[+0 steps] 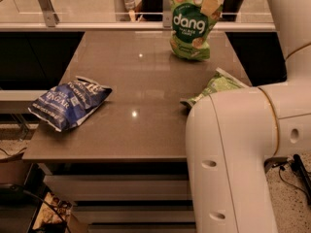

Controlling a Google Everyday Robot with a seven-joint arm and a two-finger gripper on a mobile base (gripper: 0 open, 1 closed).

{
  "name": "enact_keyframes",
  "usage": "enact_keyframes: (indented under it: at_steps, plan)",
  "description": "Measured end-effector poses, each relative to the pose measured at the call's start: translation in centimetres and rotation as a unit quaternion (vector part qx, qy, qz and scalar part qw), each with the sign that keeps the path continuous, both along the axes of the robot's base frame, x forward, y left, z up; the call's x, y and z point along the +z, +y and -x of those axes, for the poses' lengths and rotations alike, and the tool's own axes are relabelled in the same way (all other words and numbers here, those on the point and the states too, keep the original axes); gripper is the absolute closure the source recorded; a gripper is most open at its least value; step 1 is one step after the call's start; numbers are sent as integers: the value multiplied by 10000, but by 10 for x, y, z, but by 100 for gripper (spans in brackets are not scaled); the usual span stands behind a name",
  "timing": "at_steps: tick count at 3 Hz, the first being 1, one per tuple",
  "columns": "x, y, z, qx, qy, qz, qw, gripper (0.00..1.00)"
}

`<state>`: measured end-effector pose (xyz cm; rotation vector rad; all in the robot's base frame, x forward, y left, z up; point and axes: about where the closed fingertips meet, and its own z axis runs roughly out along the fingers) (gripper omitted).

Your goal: Move green rice chip bag near blue chip bag

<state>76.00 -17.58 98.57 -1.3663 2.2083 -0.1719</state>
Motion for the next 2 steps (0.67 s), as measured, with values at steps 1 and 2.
enact_keyframes:
  at_steps: [1, 2]
  plan:
    - [14, 0, 8, -106, -37, -131, 9999, 100]
    - [29, 3, 14, -183, -112, -217, 9995, 100]
